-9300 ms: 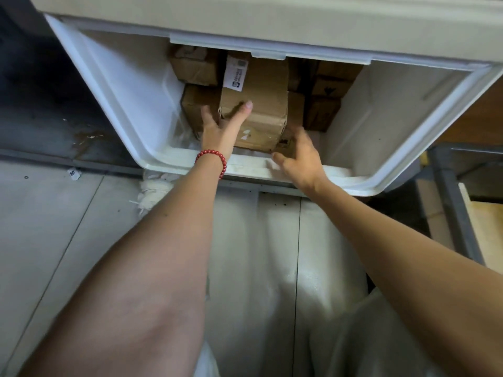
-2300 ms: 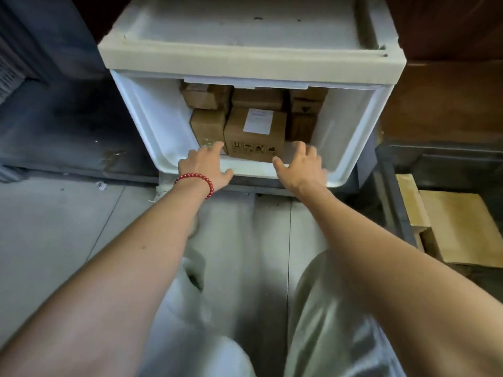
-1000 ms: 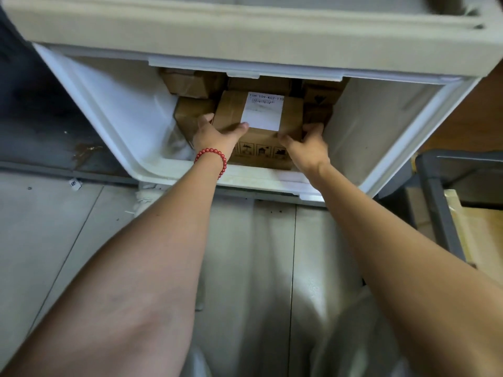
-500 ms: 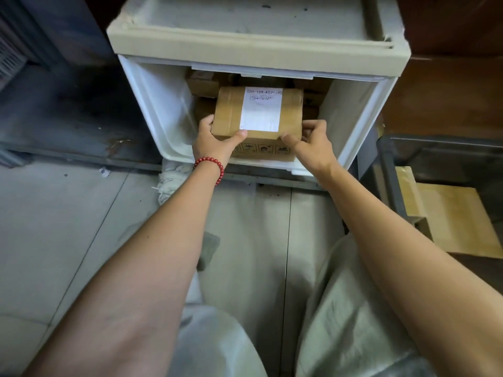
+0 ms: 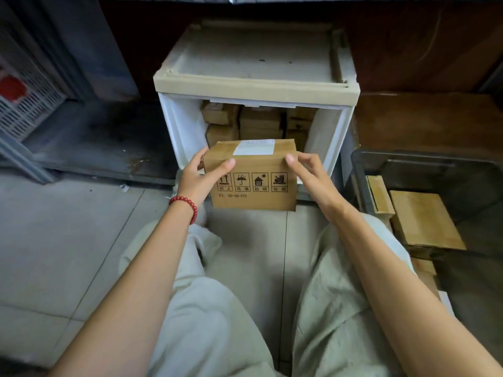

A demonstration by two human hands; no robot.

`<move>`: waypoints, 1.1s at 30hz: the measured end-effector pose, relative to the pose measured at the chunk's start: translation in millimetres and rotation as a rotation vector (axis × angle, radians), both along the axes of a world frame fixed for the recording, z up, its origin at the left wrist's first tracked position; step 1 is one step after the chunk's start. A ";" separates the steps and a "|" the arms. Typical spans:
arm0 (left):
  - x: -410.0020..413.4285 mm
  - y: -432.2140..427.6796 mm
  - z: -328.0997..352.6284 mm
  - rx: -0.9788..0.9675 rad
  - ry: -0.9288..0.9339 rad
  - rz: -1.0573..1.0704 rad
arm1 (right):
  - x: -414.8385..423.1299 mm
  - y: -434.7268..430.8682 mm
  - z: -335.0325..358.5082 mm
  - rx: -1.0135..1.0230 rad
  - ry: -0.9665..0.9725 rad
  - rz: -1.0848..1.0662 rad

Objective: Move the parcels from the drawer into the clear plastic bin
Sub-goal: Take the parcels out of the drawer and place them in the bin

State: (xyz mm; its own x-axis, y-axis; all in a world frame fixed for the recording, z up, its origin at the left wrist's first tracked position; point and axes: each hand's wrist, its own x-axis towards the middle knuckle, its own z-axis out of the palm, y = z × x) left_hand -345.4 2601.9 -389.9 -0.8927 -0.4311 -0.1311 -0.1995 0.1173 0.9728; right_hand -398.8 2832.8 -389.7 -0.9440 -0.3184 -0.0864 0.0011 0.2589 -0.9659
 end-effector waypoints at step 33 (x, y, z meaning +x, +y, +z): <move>-4.5 9.6 1.2 -0.035 -0.044 0.080 | -13.3 0.2 -14.3 0.006 -0.348 -0.014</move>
